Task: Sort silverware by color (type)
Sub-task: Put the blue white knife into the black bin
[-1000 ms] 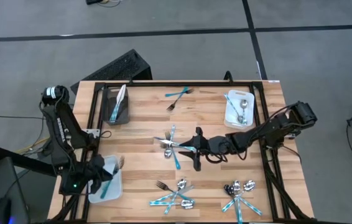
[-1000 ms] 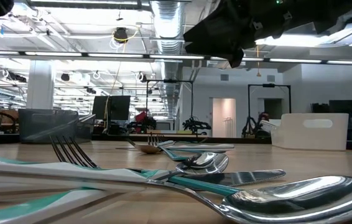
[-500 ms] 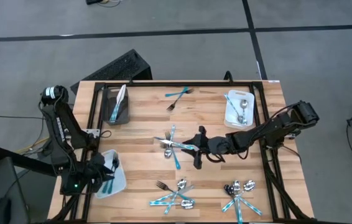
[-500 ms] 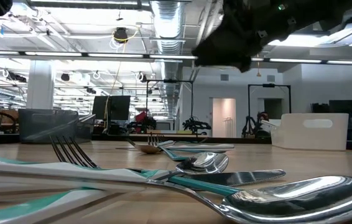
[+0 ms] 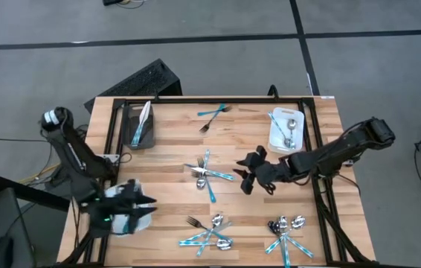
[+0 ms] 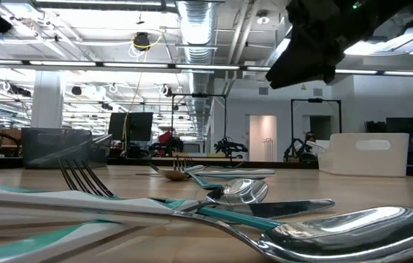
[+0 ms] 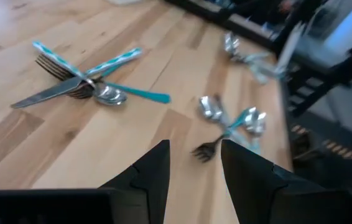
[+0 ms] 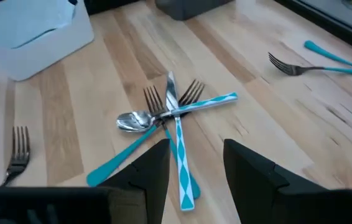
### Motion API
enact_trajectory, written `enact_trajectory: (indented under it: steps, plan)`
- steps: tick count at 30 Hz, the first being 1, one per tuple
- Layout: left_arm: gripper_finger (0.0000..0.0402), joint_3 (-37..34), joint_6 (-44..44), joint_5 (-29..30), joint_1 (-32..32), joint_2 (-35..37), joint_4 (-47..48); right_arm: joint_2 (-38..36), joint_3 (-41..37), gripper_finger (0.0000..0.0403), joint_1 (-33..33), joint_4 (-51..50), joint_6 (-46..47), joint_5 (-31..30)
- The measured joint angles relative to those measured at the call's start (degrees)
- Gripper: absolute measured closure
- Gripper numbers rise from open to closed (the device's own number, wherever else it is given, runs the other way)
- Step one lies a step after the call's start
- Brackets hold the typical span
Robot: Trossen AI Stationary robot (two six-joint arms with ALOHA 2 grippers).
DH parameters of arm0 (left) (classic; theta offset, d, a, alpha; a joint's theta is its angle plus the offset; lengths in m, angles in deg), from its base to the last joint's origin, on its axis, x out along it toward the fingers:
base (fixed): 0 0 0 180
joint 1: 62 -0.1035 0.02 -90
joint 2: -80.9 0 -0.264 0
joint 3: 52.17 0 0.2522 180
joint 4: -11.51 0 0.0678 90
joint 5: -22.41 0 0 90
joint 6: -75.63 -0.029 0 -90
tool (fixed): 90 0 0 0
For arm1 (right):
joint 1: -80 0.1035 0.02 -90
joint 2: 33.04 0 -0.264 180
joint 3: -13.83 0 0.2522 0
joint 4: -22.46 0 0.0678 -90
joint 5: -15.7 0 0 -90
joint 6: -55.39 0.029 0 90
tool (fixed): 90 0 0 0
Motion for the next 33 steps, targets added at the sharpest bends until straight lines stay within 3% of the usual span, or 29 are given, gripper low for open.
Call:
enact_trajectory:
  steps: [4,8,12,17,21,25,30,33]
  plan:
    - [0.0271,0.0,-5.1,-10.1,-8.1,-6.5,-5.8,0.0,0.0,0.0228,0.9,0.2,0.0,-0.8]
    - [0.0271,0.0,-2.7,-24.4,-12.2,-11.3,-5.9,0.0,0.0,0.0228,1.1,0.2,0.0,-0.8]
    - [0.0271,0.5,2.9,-37.3,-12.3,-13.7,-4.9,0.0,0.0,0.0228,1.4,0.3,0.0,-0.8]
    - [0.0271,5.0,8.7,-43.5,-7.8,-14.0,1.7,0.0,0.0,0.0228,1.4,0.3,0.0,-0.7]
    - [0.0271,11.4,11.8,-41.2,-4.1,-14.0,12.3,0.0,0.0,0.0228,1.4,-0.2,-0.1,-0.7]
    - [0.0271,16.7,11.0,-29.0,-2.6,-14.0,19.8,-0.1,0.0,0.0228,1.8,-2.8,0.3,0.9]
    - [0.0271,17.9,-0.9,-11.8,-4.7,-14.0,16.8,-2.7,0.0,0.0228,4.0,-15.2,8.3,5.7]
    - [0.0271,17.0,-8.4,-10.1,-9.0,-14.1,13.3,-4.4,0.0,0.0228,6.6,-23.3,16.5,6.2]
